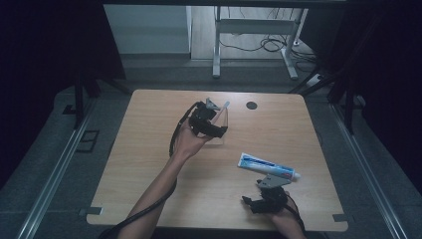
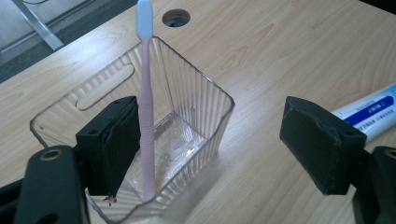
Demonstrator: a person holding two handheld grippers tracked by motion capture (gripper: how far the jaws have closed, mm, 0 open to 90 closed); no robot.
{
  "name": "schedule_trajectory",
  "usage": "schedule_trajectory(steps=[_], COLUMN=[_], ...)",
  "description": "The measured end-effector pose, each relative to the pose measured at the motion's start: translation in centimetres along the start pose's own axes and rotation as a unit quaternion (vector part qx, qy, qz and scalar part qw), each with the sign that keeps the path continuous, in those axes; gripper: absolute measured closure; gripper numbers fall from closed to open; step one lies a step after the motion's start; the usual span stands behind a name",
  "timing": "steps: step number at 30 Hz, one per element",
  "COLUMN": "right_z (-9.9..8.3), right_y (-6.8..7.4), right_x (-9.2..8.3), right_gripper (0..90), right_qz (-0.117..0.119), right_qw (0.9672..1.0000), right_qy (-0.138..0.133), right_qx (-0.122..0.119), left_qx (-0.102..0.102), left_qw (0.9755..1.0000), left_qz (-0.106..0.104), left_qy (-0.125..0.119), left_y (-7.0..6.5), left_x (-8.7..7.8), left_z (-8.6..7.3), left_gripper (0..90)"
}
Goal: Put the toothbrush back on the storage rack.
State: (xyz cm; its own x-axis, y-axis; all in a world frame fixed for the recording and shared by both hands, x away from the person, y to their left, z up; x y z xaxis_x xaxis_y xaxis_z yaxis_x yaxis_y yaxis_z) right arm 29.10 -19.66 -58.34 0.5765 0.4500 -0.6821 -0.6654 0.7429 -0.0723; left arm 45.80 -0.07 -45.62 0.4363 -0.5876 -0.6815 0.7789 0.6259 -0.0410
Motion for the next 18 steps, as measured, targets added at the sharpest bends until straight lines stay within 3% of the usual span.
schedule_trajectory(steps=[6, 18], right_z=[0.0, 0.0], right_y=[0.0, 0.0], right_x=[0.0, 0.0], right_gripper=[16.8, 16.8], right_qz=[-0.002, -0.002], right_qw=[1.0000, 1.0000], right_qy=[-0.001, -0.001], right_qx=[0.001, 0.002], left_qx=[0.004, -0.001], left_qw=[1.0000, 0.9999], left_qz=[-0.005, -0.013], left_qy=[0.001, 0.003], left_y=[-0.6, -1.2], left_x=[-0.6, -1.7], left_z=[-0.7, -3.6], left_gripper=[19.4, 18.9])
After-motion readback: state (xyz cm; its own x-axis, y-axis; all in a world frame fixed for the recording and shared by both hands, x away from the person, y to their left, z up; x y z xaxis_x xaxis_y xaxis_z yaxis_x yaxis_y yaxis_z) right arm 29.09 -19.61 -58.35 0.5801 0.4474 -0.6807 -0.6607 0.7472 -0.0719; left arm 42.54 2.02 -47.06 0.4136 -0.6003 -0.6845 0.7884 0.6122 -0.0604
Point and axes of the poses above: each handheld gripper's, and its own axes: x roughly forward along the jaws, z roughly out of its top, y roughly to its left, the point moved 6 cm from there along x, roughly forward along the jaws, and after that the axes turned 6 degrees about -z, right-handed, at the moved point
